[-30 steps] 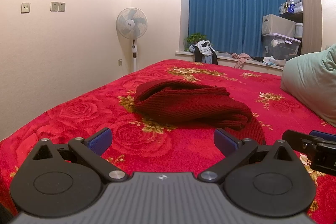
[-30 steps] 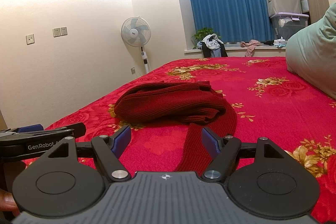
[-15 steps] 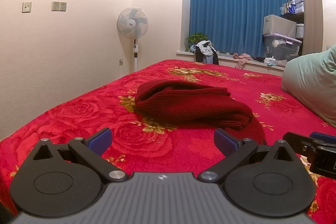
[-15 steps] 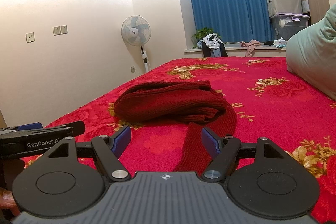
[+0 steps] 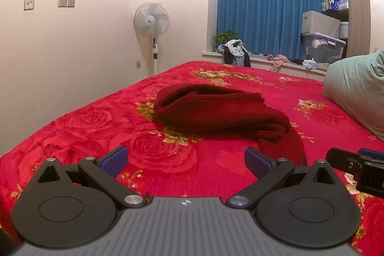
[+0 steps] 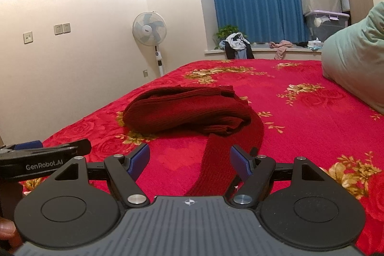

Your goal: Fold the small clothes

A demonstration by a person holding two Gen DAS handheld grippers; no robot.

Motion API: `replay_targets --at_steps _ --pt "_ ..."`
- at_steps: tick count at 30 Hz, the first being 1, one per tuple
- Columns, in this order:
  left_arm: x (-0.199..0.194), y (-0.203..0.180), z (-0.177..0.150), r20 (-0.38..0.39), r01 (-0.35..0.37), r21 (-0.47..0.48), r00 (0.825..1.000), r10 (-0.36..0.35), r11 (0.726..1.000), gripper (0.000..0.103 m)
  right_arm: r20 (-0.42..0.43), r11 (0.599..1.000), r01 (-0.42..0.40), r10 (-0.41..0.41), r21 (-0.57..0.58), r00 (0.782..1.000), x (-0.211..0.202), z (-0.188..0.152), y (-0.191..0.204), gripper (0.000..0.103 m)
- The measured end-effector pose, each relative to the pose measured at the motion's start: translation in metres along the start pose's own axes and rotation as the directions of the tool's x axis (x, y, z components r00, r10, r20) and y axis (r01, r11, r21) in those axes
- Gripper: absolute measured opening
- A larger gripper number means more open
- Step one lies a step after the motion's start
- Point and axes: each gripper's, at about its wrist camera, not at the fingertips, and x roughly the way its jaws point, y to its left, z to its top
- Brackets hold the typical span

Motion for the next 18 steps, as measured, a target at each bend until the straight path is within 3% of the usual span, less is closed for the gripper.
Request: replay_targets --at_steps 8,9,11,13,15,16,17,18 --pt "0.007 0.000 -0.002 -0.031 -0.008 0.004 0.999 0.008 1.000 0.103 -0.010 0.999 0.039 -0.039 0.004 0.999 0.001 0.002 -0.002 0.072" --pt "0.009 0.000 -0.002 -0.039 -0.004 0.004 0.999 0.004 1.000 0.103 -0.010 0.999 0.048 -0.048 0.011 0.999 0.001 0.003 -0.004 0.068" --pt "0.015 0.001 0.000 -0.061 0.008 0.003 0.998 -0.008 1.000 0.103 -0.011 0.997 0.068 -0.068 0.027 0.998 0.002 0.006 -0.008 0.046" --pt "0.027 0.000 0.008 -0.078 0.030 0.009 0.997 -0.029 1.000 0.100 -0.018 0.995 0.093 -0.092 0.048 0.996 0.004 0.011 -0.014 0.032" --pt "0.041 -0.005 0.018 -0.084 0.064 0.025 0.995 -0.061 0.998 0.076 -0.021 0.990 0.116 -0.115 0.080 0.993 0.007 0.016 -0.023 0.029" --pt "0.053 -0.009 0.025 -0.096 0.088 0.037 0.992 -0.084 0.995 0.048 -0.025 0.987 0.125 -0.123 0.103 0.992 0.008 0.018 -0.028 0.029" --pt "0.065 -0.013 0.030 -0.108 0.108 0.045 0.989 -0.102 0.993 0.033 -0.029 0.983 0.129 -0.127 0.130 0.992 0.008 0.020 -0.034 0.029" --pt "0.078 -0.018 0.035 -0.120 0.124 0.053 0.986 -0.117 0.991 0.029 -0.035 0.979 0.132 -0.128 0.158 0.991 0.009 0.022 -0.039 0.030"
